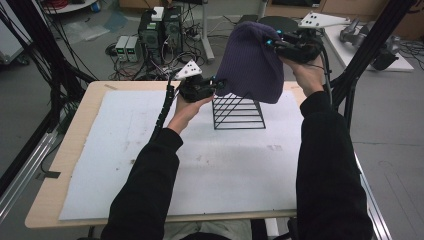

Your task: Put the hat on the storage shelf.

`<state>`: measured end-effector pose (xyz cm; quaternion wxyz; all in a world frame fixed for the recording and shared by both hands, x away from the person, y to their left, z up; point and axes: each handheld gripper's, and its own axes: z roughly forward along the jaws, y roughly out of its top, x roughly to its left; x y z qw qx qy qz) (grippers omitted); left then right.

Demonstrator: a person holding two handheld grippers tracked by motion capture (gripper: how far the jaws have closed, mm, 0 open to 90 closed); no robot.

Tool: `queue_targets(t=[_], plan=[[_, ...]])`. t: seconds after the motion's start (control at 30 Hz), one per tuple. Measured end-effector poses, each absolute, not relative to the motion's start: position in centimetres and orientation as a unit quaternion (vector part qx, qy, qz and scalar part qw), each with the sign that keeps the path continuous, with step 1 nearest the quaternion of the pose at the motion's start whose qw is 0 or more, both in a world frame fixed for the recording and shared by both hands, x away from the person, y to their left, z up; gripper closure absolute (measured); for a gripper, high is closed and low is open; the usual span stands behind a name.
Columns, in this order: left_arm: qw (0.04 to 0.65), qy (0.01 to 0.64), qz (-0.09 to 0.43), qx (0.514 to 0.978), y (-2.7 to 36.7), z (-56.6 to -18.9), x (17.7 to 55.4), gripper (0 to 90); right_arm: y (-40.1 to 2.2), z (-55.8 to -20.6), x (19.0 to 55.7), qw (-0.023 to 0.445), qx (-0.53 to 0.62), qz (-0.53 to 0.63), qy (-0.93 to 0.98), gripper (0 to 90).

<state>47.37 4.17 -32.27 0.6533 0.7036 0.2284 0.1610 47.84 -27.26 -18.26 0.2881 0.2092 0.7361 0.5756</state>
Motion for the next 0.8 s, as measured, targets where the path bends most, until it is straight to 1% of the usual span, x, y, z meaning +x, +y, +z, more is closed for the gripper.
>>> queue_targets(t=[0.2, 0.3, 0.37, 0.57, 0.8], plan=[[0.641, 0.230, 0.156, 0.716, 3.9, -33.6, 47.3, 80.4, -27.5, -19.9, 47.6, 0.276, 0.221, 0.576, 0.737, 72.4], [0.637, 0.233, 0.151, 0.719, 3.8, -34.4, 47.3, 80.3, -27.7, -20.8, 47.4, 0.276, 0.223, 0.575, 0.737, 72.3], [0.632, 0.235, 0.147, 0.723, 3.6, -34.9, 47.3, 80.3, -27.9, -21.5, 47.3, 0.267, 0.228, 0.571, 0.742, 72.0], [0.624, 0.239, 0.128, 0.733, 3.2, -36.5, 47.3, 79.7, -27.5, -21.8, 47.1, 0.254, 0.230, 0.548, 0.763, 71.7], [0.615, 0.244, 0.128, 0.739, 3.5, -37.8, 47.3, 79.7, -26.6, -22.5, 47.5, 0.247, 0.235, 0.527, 0.778, 71.4]])
